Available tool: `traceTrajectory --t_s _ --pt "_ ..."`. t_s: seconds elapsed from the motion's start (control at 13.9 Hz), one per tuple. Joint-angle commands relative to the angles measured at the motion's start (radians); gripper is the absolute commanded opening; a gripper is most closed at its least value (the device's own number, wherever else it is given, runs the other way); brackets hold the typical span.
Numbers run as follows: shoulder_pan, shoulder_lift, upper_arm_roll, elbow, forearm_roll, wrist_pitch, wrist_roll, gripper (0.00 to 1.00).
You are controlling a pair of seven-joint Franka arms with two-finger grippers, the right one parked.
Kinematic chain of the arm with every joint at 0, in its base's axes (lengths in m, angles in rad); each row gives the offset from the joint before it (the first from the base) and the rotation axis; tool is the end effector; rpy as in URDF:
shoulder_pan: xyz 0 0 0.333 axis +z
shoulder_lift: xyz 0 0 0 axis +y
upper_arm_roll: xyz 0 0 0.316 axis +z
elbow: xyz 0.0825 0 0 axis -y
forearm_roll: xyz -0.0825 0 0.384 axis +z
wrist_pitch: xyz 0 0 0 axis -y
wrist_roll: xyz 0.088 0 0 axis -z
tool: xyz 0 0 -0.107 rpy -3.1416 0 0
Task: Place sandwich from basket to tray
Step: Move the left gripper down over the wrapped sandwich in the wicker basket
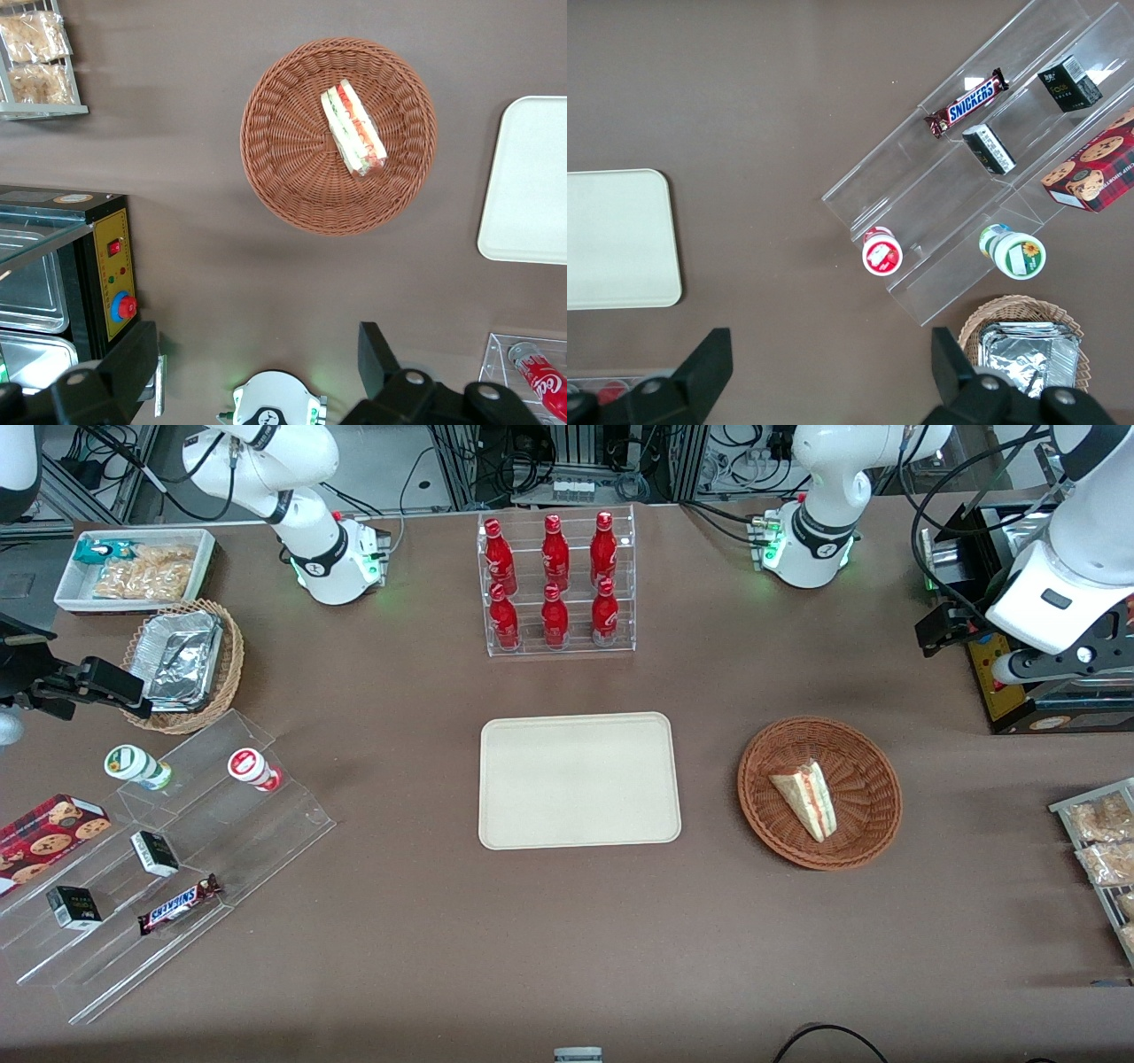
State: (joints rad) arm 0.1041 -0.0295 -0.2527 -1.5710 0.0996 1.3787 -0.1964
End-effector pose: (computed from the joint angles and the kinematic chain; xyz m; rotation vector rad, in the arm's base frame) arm 0.5200 -0.0677 0.6254 -2.9997 -0.0893 0.2151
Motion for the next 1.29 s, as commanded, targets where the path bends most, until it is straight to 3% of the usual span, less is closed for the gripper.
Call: traceTrajectory --t_s 0.0,0.5,0.79,1.22 --pt "0.000 -0.019 0.006 -0.014 -0.017 0.013 0.014 1.00" --pt "0.009 0.078 0.006 -0.007 -0.015 0.039 0.003 1.00" --pt "-0.003 0.106 0.004 -0.150 -0.017 0.233 -0.014 1.00" --pt "-0.069 0.181 0.004 -0.346 -0.015 0.529 -0.374 1.00"
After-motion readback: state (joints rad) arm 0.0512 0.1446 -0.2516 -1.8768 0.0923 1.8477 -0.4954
